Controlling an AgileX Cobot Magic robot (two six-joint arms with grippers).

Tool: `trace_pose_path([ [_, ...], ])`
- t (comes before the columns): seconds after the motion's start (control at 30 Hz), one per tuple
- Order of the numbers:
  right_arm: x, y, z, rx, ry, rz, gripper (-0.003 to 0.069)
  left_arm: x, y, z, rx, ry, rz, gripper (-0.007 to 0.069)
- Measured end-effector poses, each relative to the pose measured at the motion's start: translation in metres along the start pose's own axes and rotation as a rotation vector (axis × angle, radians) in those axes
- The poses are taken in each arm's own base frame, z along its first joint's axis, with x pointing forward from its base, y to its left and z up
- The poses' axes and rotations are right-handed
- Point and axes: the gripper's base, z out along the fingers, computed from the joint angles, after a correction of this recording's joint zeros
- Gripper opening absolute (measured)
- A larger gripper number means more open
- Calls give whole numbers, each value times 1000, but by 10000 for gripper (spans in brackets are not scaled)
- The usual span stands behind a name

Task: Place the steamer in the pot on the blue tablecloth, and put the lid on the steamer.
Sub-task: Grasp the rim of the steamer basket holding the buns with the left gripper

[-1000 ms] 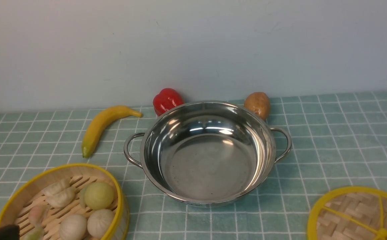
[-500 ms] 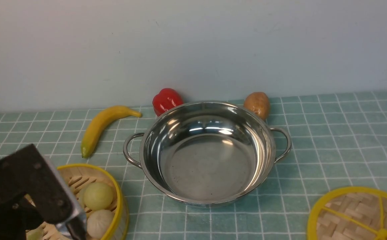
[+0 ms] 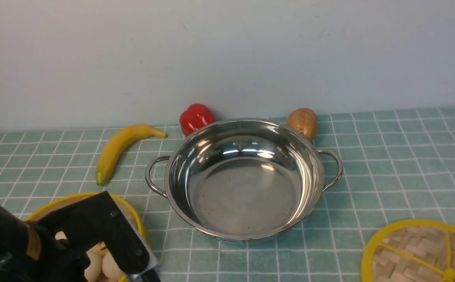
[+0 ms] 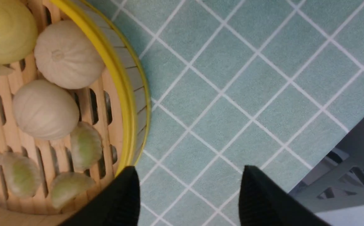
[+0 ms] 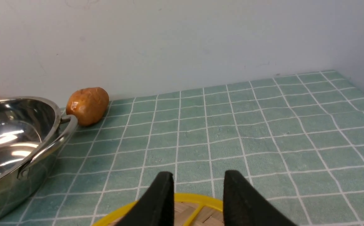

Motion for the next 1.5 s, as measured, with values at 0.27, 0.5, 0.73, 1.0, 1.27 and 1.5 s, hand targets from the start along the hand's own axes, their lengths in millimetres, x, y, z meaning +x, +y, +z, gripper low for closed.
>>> trace_pose_path([
  [0.27, 0, 0, 0, 0, 0, 0, 243, -13, 16, 35, 56, 152, -54, 378],
  [0.5, 0, 0, 0, 0, 0, 0, 243, -19, 36, 64, 118, 202, -157, 446],
  [0.73, 0, 0, 0, 0, 0, 0, 243, -22, 49, 88, 131, 259, -180, 431],
  [1.0, 0, 0, 0, 0, 0, 7, 243, -29, 56, 114, 118, 279, -161, 366],
  [1.27, 0, 0, 0, 0, 0, 10, 243, -30, 59, 135, 124, 335, -149, 365],
  [1.5, 0, 0, 0, 0, 0, 10, 243, -31, 61, 139, 116, 342, -139, 247],
])
